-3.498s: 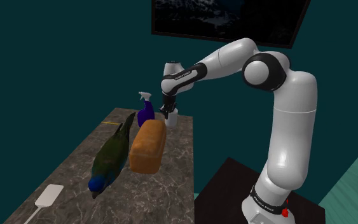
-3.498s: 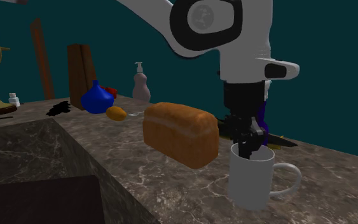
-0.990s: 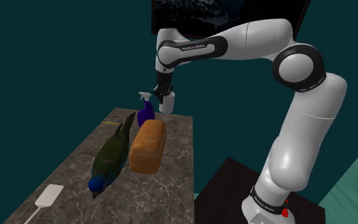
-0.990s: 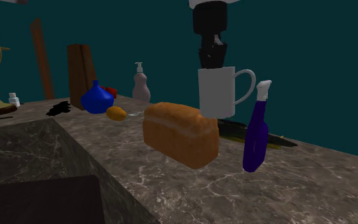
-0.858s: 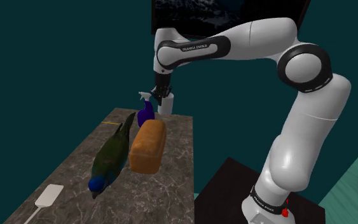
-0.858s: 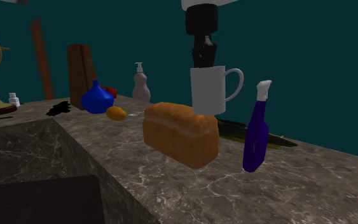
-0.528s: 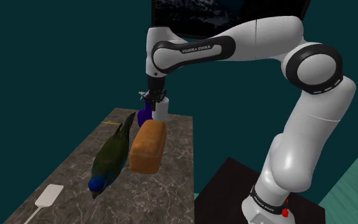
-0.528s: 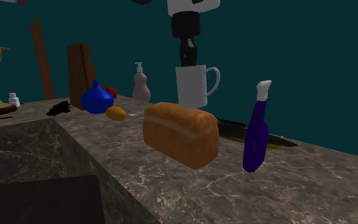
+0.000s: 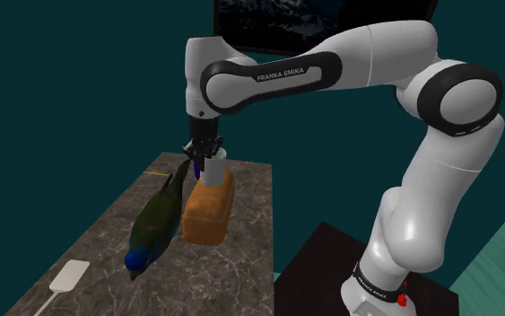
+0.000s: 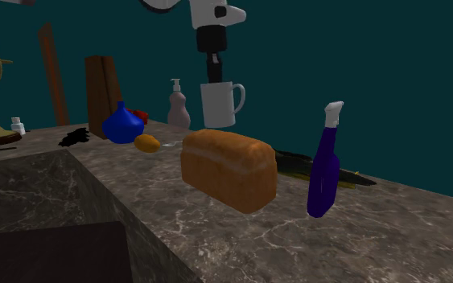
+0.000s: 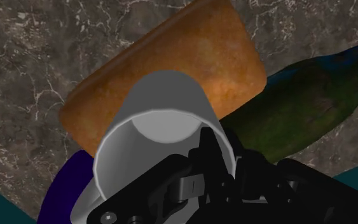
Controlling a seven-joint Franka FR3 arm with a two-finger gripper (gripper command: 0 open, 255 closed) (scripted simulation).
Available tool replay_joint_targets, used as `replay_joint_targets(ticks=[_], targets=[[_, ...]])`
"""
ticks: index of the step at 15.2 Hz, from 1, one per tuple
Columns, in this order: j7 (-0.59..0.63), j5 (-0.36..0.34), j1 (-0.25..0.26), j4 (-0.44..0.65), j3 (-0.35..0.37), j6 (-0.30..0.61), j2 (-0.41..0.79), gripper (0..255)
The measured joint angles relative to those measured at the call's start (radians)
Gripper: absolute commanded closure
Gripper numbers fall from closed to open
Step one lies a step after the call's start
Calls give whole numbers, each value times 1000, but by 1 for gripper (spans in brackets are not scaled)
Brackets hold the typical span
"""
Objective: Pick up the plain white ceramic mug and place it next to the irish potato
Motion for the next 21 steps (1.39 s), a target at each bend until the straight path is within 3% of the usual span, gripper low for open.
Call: replay_joint_targets(ticks=[11, 21], targets=[[268, -27, 129, 83, 134, -35, 67, 255], [516, -104, 275, 306, 233, -108, 250, 255]])
